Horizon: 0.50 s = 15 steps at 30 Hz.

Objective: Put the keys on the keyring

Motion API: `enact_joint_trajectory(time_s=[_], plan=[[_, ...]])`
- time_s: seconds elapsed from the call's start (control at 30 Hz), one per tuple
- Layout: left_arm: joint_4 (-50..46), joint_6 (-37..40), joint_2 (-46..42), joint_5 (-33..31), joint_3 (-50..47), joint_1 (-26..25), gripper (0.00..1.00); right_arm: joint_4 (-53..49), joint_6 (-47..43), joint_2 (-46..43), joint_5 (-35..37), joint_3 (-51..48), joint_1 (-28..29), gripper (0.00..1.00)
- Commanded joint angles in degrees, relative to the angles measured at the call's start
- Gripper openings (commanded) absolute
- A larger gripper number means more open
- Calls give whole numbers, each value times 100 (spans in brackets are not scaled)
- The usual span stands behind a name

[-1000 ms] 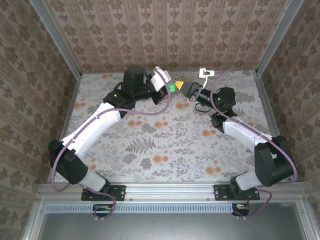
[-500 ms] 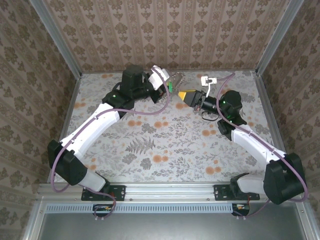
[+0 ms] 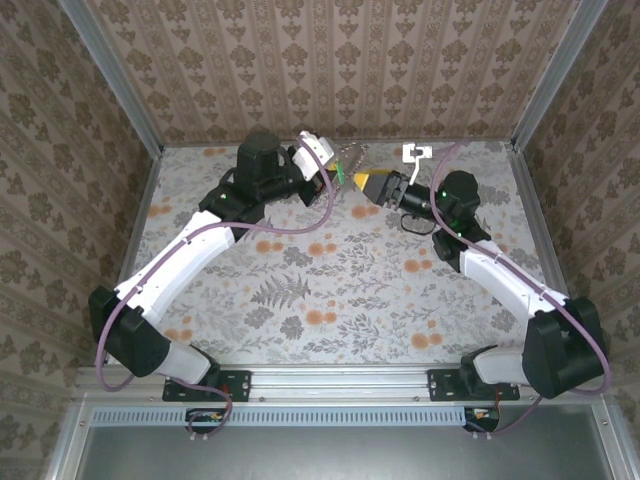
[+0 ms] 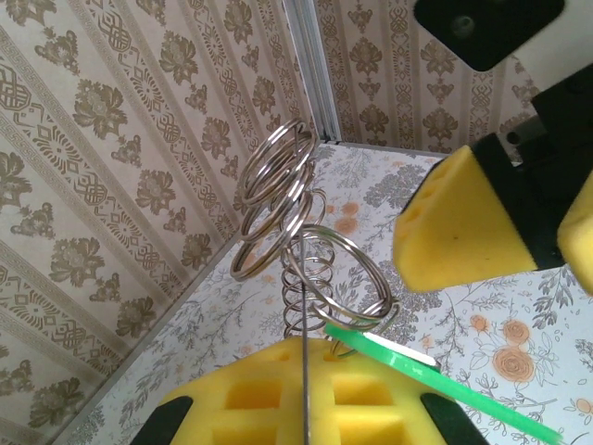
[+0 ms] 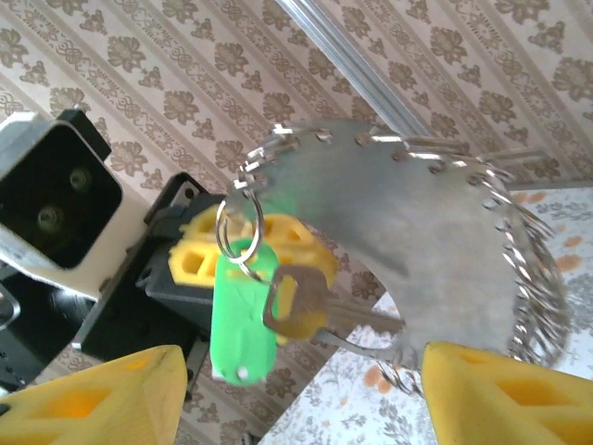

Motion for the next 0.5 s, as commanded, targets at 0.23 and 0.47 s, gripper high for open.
enact_joint_trajectory(time_s=[0.23, 0.47], plan=[[258, -68, -69, 174, 92, 6, 0, 742, 536, 1071, 13, 748, 281, 67], [234, -56, -55, 94, 133, 32, 0, 93, 76, 702, 73, 106, 115, 30]])
